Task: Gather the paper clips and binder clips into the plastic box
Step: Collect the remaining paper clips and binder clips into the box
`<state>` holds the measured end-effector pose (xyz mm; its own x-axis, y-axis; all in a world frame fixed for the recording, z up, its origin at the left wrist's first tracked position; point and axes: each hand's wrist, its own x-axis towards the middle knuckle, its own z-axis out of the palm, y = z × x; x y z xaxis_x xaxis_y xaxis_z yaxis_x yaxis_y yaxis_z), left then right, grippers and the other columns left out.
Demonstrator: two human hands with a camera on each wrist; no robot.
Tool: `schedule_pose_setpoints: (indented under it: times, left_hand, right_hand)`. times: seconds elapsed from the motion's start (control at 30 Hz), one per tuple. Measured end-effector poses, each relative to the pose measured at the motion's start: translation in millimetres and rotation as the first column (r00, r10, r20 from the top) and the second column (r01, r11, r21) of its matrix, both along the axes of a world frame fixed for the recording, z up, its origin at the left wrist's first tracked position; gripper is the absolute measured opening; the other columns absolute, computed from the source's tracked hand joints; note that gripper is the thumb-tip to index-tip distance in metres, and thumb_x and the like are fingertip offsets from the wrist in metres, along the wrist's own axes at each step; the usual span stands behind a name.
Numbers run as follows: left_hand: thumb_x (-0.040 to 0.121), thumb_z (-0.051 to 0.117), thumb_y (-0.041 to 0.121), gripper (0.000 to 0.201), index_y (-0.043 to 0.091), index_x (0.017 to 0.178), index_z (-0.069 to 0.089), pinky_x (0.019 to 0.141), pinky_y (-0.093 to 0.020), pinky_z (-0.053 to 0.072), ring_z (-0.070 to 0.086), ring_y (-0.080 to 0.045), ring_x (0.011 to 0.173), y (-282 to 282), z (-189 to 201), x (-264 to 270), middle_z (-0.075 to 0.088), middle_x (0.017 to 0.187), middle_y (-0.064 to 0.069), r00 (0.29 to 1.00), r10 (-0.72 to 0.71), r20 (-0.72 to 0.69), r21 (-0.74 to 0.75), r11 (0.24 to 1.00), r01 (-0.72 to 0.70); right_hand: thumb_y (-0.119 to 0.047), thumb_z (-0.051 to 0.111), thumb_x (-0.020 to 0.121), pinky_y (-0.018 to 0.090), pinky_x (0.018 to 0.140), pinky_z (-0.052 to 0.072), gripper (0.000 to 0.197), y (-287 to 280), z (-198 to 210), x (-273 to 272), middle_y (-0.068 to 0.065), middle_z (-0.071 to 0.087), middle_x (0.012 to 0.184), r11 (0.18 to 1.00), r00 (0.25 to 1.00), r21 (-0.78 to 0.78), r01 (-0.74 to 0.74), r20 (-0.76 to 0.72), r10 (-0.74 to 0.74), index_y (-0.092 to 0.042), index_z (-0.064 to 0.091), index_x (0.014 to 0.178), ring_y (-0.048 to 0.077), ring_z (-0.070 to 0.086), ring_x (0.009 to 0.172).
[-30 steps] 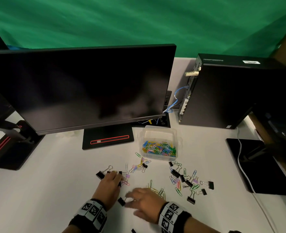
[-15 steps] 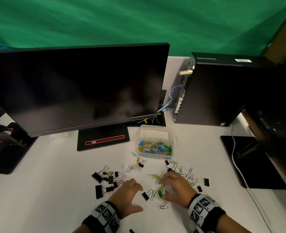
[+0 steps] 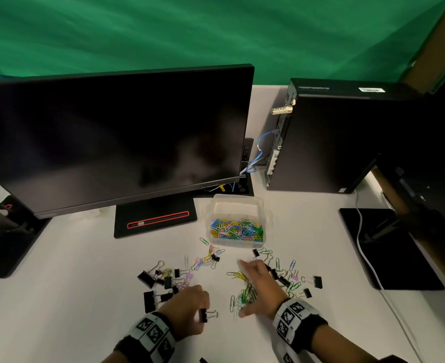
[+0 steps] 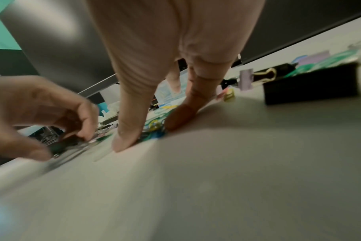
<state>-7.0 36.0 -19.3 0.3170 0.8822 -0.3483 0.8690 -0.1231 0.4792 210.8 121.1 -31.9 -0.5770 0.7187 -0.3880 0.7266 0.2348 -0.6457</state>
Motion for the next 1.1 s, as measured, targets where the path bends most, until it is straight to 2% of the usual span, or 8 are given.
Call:
schedule_pose_setpoints:
  times: [0.13,0.23,0.47,0.63,0.77,0.87,0.97,1.1]
  left_hand:
    - [0.077,0.057,0.021,0.025,0.015,0.101,0.055,0.080,-0.021,0.036,0.039,-0.010,0.091,-9.7,6.1,-23.3,0.039,0.095,0.008,0.998,0.032,-0.057,-0.059,0.998,-0.035]
    - [0.076,0.063,0.036,0.030,0.025,0.097,0.046,0.078,-0.019,0.033,0.038,-0.008,0.092,-13.7,14.3,-26.1,0.039,0.097,0.011,0.996,0.071,-0.060,-0.076,0.994,-0.075]
    - [0.083,0.060,0.035,0.054,0.016,0.128,0.038,0.104,-0.027,0.036,0.042,-0.016,0.120,-5.0,8.6,2.7,0.039,0.130,-0.001,0.980,0.180,-0.082,-0.043,0.982,-0.184]
    - [0.086,0.058,0.016,0.029,0.015,0.114,0.050,0.091,-0.024,0.042,0.049,-0.013,0.097,10.2,4.2,19.6,0.041,0.103,0.004,0.958,0.285,0.020,-0.047,0.958,-0.284]
    - [0.087,0.056,0.012,0.030,0.014,0.117,0.052,0.089,-0.023,0.044,0.045,-0.007,0.083,23.7,2.0,35.7,0.042,0.098,0.006,0.947,0.310,0.084,-0.040,0.951,-0.307]
    - [0.077,0.069,0.035,0.056,0.018,0.124,0.044,0.092,-0.025,0.042,0.047,-0.011,0.094,32.5,2.8,49.2,0.043,0.107,0.003,0.942,0.313,0.123,-0.085,0.949,-0.304]
    - [0.062,0.079,0.046,0.088,0.016,0.132,0.033,0.103,-0.030,0.036,0.039,-0.018,0.117,37.3,-0.1,61.4,0.035,0.125,-0.002,0.980,0.198,0.034,-0.112,0.975,-0.193]
    - [0.066,0.079,0.032,0.075,0.014,0.127,0.039,0.100,-0.030,0.038,0.041,-0.021,0.116,39.7,-4.4,66.5,0.036,0.122,-0.004,0.987,0.159,0.017,-0.123,0.980,-0.156]
  right_hand:
    - [-0.033,0.085,0.057,0.012,0.102,0.023,0.103,13.1,-1.7,-11.9,-0.004,0.026,0.119,0.999,1.000,0.025,-0.030,0.001,0.030,-0.018,0.028,0.141,0.014,0.034,0.122]
    - [-0.031,0.084,0.058,0.016,0.097,0.030,0.080,16.8,-2.4,-15.0,-0.007,0.034,0.108,0.998,0.999,0.021,-0.053,-0.002,0.053,-0.020,0.049,0.129,0.012,0.040,0.110]
    - [-0.021,0.075,0.071,0.011,0.066,0.033,0.024,11.6,4.6,-13.2,-0.022,0.038,0.083,0.988,0.988,0.057,-0.146,-0.042,0.148,-0.014,0.068,0.092,-0.008,0.038,0.067]
    - [-0.012,0.067,0.068,0.025,0.075,0.046,0.018,10.1,9.5,-16.7,-0.017,0.040,0.076,0.983,0.986,0.081,-0.166,0.037,0.164,-0.010,0.069,0.086,0.008,0.048,0.075]
    - [-0.016,0.069,0.066,0.021,0.071,0.040,0.021,15.4,11.9,-18.3,-0.005,0.055,0.086,0.986,0.986,0.108,-0.126,0.121,0.113,-0.011,0.068,0.086,0.020,0.057,0.088]
    - [-0.019,0.070,0.064,0.019,0.071,0.039,0.022,20.2,12.5,-13.9,0.003,0.065,0.096,0.988,0.988,0.129,-0.083,0.139,0.065,-0.014,0.068,0.085,0.020,0.059,0.089]
    - [-0.019,0.071,0.060,0.016,0.064,0.038,0.014,26.8,14.8,-5.7,-0.002,0.064,0.078,0.994,0.990,0.108,-0.013,0.143,-0.003,-0.019,0.068,0.073,0.015,0.058,0.073]
    - [-0.015,0.073,0.055,0.013,0.056,0.045,0.020,39.7,23.6,7.2,-0.010,0.059,0.065,0.995,0.989,0.033,0.090,0.112,-0.093,-0.030,0.060,0.057,0.008,0.056,0.059]
